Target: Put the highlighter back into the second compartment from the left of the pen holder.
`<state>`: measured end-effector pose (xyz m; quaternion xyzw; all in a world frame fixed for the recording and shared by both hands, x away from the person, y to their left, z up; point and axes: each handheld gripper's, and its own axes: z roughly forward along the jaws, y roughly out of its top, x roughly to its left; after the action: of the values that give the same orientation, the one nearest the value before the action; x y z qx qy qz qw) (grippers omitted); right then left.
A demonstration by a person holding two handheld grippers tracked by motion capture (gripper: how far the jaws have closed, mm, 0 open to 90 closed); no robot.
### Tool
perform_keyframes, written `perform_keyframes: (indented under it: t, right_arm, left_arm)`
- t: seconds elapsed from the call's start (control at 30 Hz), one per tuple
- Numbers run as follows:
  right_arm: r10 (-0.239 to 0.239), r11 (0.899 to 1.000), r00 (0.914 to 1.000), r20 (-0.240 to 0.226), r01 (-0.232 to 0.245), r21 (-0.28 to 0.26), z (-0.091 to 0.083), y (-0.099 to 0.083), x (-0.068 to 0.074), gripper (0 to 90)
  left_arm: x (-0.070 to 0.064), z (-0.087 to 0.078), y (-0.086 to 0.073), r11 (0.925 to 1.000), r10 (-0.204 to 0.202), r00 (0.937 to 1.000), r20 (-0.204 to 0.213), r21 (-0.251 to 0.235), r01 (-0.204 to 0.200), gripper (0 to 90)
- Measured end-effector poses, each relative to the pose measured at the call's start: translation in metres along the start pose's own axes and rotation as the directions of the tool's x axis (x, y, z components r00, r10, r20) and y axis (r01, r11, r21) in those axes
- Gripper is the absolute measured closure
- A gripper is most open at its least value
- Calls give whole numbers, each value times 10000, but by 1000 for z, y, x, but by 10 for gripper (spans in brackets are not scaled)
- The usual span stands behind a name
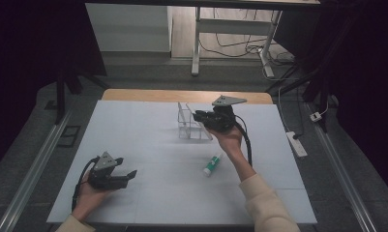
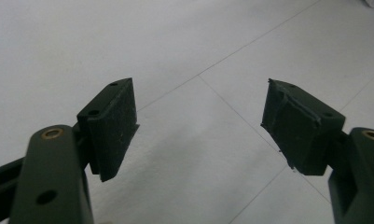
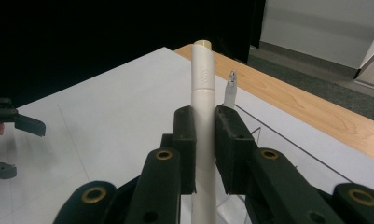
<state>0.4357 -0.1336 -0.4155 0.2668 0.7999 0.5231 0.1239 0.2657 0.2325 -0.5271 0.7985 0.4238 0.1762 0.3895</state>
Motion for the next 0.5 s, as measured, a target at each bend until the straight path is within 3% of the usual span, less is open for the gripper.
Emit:
perform_keyframes:
  t: [0.5]
  right_arm:
    - [140,9994,9997,176,-134,-309,-1,3,-4,778]
  left_arm:
    - [0,0,0,10000,12,10000,0,5,-12,262]
